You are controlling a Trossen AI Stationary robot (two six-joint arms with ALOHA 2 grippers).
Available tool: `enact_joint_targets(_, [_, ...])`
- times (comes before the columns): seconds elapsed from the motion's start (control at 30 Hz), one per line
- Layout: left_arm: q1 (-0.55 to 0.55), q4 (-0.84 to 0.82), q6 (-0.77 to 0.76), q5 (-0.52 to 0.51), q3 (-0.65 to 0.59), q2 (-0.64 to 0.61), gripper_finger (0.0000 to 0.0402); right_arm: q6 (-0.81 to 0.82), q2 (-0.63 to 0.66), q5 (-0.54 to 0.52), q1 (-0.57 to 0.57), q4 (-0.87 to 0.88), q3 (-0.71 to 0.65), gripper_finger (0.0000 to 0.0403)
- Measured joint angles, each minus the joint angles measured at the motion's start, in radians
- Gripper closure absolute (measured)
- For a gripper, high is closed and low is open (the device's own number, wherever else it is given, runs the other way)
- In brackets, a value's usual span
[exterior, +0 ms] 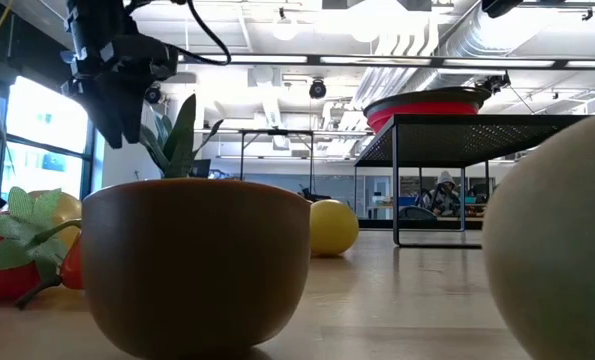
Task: Pick & Place Fruit
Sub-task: Put the knife on the shelf
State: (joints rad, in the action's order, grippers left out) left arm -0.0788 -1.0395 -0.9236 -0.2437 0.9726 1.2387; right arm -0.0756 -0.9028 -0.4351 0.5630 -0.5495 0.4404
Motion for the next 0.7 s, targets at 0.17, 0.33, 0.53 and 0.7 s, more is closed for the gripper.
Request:
enact_joint_targets(0.17, [0.0,0.044,-0.024,-0.002,0.0,0.0,0.0158,-0.001,0.0,0.0,0.0,0.0,0.0,0.04])
enact_joint_targets(0.33, [0.001,0.057,-0.016,0.031,0.0,0.028,0.0158,-0.001,0.0,0.0,0.0,0.0,0.0,0.04])
enact_joint_targets(0.53, [0.028,0.059,0.014,0.072,0.0,0.081,0.0158,-0.001,0.0,0.0,0.0,0.0,0.0,0.04])
enact_joint_targets(0.7, [0.107,0.067,0.09,0.107,0.0,0.117,0.0158,-0.001,0.0,0.007,0.0,0.001,0.0,0.04])
